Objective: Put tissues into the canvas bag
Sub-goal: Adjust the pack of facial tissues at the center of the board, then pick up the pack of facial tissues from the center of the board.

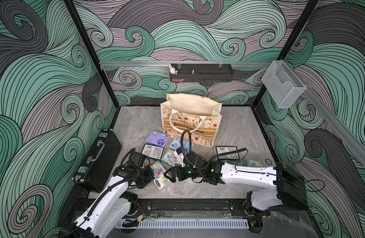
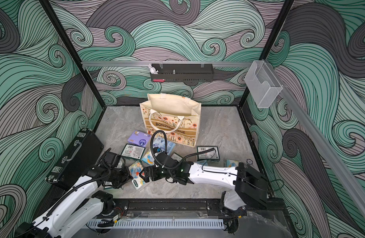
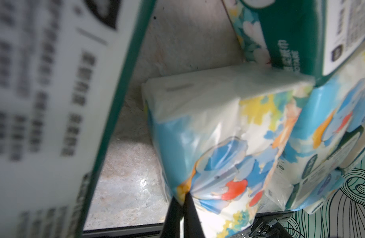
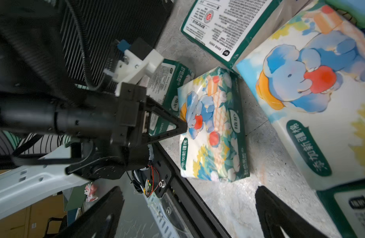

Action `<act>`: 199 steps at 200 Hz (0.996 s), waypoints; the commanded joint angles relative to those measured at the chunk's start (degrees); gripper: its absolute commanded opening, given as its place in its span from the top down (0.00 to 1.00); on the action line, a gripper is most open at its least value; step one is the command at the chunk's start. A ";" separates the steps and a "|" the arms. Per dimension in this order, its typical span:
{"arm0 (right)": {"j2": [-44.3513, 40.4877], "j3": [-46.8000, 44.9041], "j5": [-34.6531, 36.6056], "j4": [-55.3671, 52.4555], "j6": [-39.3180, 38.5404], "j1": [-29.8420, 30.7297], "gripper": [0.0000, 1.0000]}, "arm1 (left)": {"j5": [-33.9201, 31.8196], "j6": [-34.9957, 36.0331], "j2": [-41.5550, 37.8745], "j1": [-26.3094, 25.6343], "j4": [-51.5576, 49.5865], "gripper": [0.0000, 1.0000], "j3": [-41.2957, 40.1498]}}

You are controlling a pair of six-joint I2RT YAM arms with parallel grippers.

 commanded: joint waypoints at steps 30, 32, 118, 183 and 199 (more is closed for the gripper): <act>11.27 6.10 -10.14 6.10 1.72 -1.67 0.01 | 1.67 -2.12 -3.84 -2.67 -1.63 0.98 -2.84; 11.49 6.19 -10.17 6.11 1.65 -1.67 0.00 | 1.71 -2.14 -3.95 -2.82 -1.67 0.98 -2.92; 8.33 -0.19 -2.59 0.82 0.05 -1.89 0.00 | 2.18 -2.98 -6.04 -6.60 -0.92 0.99 -6.14; 10.21 -5.37 -5.15 8.78 3.07 -2.05 0.00 | -1.38 -3.48 -0.63 -11.61 -2.82 0.99 -5.26; 10.85 -6.07 -5.99 11.29 3.95 -2.11 0.00 | -1.84 -3.96 -1.24 -12.16 -3.22 0.99 -5.36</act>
